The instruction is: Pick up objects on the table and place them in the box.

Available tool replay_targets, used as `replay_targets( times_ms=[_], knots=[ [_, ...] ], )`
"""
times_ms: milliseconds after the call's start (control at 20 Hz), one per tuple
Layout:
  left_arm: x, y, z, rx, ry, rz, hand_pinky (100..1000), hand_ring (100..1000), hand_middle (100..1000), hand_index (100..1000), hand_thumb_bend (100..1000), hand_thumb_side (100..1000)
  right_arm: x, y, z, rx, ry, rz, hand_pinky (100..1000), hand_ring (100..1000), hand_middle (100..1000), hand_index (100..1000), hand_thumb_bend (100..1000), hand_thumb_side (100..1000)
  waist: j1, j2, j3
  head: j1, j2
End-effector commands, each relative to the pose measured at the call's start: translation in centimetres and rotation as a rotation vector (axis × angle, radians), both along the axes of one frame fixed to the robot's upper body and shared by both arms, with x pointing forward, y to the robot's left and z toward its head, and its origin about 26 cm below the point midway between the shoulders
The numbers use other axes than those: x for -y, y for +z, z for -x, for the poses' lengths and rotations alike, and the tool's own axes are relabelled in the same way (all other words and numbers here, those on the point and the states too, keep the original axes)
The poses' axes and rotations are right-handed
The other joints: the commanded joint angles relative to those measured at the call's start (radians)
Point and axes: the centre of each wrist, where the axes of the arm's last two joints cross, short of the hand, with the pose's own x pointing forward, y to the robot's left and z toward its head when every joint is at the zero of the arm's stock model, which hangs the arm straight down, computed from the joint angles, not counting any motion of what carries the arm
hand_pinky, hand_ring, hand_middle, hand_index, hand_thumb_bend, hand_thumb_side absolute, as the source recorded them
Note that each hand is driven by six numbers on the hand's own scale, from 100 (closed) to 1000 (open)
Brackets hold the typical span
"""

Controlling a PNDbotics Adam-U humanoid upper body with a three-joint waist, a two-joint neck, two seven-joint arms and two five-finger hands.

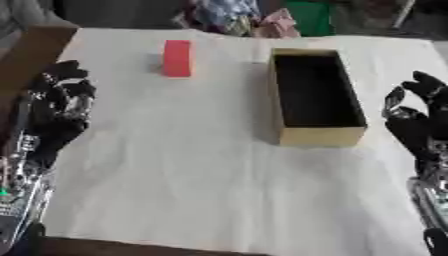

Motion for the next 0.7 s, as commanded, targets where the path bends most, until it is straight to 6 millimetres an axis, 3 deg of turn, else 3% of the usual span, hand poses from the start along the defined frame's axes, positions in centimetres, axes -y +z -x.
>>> replay_targets(
  times_ms=[50, 350, 700],
  knots=[
    [-0.43, 0.95, 0.11, 0.023, -0.034, -0.076, 877, 648, 688, 787, 307, 100, 0.28, 0.96, 0.06, 0.035, -0.001, 0.008, 650, 922, 690, 817, 100, 100, 0.002, -0.017, -0.002, 0.001, -0.004],
    [-0.64, 0.94, 0.1, 0.02, -0.057, -0.131, 877, 651, 689, 789, 445, 110, 0.32, 0.96, 0.06, 0.035, -0.002, 0.007, 650, 922, 689, 817, 100, 100, 0.003, -0.017, -0.003, 0.001, -0.006],
    [-1.33, 1.76, 0.19, 0.026, -0.04, -0.225, 884, 700, 746, 831, 509, 100, 0.32, 0.88, 0.07, 0.033, -0.001, 0.009, 650, 922, 689, 817, 100, 100, 0.006, -0.018, -0.006, 0.001, -0.008]
  ],
)
